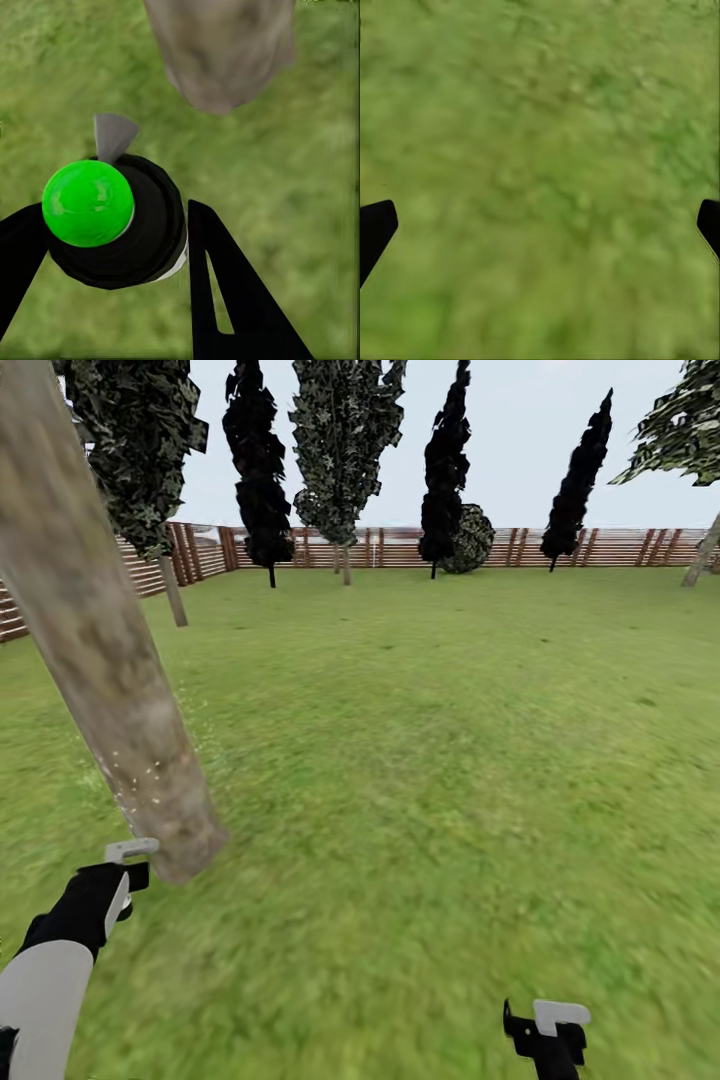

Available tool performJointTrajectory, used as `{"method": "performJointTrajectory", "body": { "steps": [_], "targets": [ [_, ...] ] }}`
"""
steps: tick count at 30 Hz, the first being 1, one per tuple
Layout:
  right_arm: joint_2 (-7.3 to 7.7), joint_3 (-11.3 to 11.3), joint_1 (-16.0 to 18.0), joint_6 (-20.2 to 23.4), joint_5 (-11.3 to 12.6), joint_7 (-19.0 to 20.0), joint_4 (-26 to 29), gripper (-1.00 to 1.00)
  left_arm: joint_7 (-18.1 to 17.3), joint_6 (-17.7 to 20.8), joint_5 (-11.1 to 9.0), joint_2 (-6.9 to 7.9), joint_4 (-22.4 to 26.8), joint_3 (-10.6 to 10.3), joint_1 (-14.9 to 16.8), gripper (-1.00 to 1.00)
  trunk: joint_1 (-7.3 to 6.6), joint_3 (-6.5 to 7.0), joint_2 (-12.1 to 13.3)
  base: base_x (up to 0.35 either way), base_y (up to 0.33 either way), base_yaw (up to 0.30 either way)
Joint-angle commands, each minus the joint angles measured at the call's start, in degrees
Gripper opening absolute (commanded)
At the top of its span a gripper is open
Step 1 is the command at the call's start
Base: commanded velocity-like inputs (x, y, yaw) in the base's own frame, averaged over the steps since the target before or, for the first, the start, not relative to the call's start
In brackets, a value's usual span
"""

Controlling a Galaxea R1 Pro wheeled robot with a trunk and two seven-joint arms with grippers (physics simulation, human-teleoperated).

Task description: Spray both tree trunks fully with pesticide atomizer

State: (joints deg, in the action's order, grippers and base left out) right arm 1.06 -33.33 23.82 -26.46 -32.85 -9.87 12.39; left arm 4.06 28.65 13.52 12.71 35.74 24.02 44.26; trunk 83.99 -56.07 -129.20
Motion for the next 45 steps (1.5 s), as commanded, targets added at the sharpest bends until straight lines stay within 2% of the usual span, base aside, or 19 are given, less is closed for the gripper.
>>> {"method": "performJointTrajectory", "body": {
  "steps": [1, 8, 12, 15, 18, 19, 23, 24, 26, 28, 32, 34, 36, 39, 45],
  "targets": [
    [0.0, 0.0, 0.0, 0.0, 0.03, 0.01, 0.0, 1.0, 0.04, 0.0, 0.03, -0.03, 0.24, 0.03, 0.04, -1.0, 0.0, 0.0, 0.0, 0.155, -0.256, 0.261],
    [0.0, 0.02, 0.0, 0.0, -0.02, 0.02, 0.0, 1.0, 0.03, 0.03, 0.16, 0.53, 0.61, 0.19, 0.24, -1.0, 0.0, 0.0, 0.0, 0.242, -0.188, 0.261],
    [0.0, 0.02, 0.0, 0.0, -0.02, 0.02, 0.0, 1.0, -0.01, -0.19, 0.24, 0.87, -0.04, 0.54, -0.11, -1.0, 0.0, 0.0, 0.0, 0.269, -0.168, 0.029],
    [0.0, 0.02, 0.0, 0.0, -0.02, 0.02, 0.0, 1.0, 0.12, -0.28, 0.04, 0.03, -0.33, 0.31, -1.07, -1.0, 0.0, 0.0, 0.0, 0.269, -0.168, 0.002],
    [0.0, 0.02, 0.0, 0.0, -0.02, 0.02, 0.0, 1.0, 0.16, -0.26, -0.2, -0.21, -0.23, 0.42, -1.17, -1.0, 0.0, 0.0, 0.0, 0.269, -0.168, 0.0],
    [0.0, 0.02, 0.0, 0.0, -0.02, 0.01, 0.0, 1.0, 0.16, -0.26, -0.23, -0.06, -0.21, 0.55, -1.18, -1.0, 0.0, 0.0, 0.0, 0.237, -0.185, 0.044],
    [0.0, 0.02, 0.0, 0.0, -0.02, -0.01, -0.01, 1.0, 0.18, -0.34, 0.07, 2.92, -1.16, 0.93, -1.52, -1.0, 0.0, 0.0, 0.0, 0.046, -0.259, 0.25],
    [0.0, 0.02, 0.0, 0.0, -0.02, 0.01, -0.04, 1.0, 0.23, -2.56, 0.02, 2.93, -2.92, 0.81, -1.89, -1.0, 0.0, 0.0, 0.0, 0.001, -0.271, 0.277],
    [0.0, 0.02, 0.0, 0.0, -0.02, 0.02, -0.02, 1.0, 0.32, -5.24, -0.11, 2.67, -4.06, 0.71, -2.01, -1.0, 0.0, 0.0, 0.0, 0.0, -0.272, 0.278],
    [0.0, 0.02, 0.0, 0.0, -0.02, 0.02, -0.06, 1.0, 0.41, -5.82, -0.24, 2.61, -4.36, 0.62, -2.01, -1.0, 0.0, 0.0, 0.0, 0.0, -0.272, 0.278],
    [0.0, 0.02, 0.0, 0.0, -0.02, 0.02, -0.09, 1.0, 7.12, -6.42, -0.35, 0.95, -3.79, 0.54, -2.04, -1.0, 0.0, 0.0, 0.0, 0.0, -0.272, 0.278],
    [0.0, 0.02, 0.0, 0.0, -0.02, 0.02, -0.09, 1.0, 8.15, -6.54, -0.41, 0.78, -3.66, 0.52, -2.06, -1.0, 0.0, 0.0, 0.0, 0.0, -0.272, 0.278],
    [0.0, 0.02, 0.0, 0.0, -0.02, 0.02, -0.09, 1.0, 8.37, -6.63, -0.42, 0.74, -3.55, 0.5, -1.99, -1.0, 0.0, 0.0, 0.0, 0.078, -0.267, 0.167],
    [0.01, 0.02, 0.0, 0.0, -0.09, 0.02, -0.09, 1.0, 8.02, -10.96, -0.39, 0.57, -4.4, 0.53, -2.06, -1.0, 0.0, 0.0, 0.0, 0.21, -0.204, 0.02],
    [0.01, 0.02, 0.0, 0.05, -0.11, 0.02, -0.09, 1.0, 7.81, -11.33, -0.42, -0.23, -4.45, 0.51, -2.07, -1.0, 0.0, 0.0, 0.0, 0.227, -0.19, 0.0]
  ]
}}
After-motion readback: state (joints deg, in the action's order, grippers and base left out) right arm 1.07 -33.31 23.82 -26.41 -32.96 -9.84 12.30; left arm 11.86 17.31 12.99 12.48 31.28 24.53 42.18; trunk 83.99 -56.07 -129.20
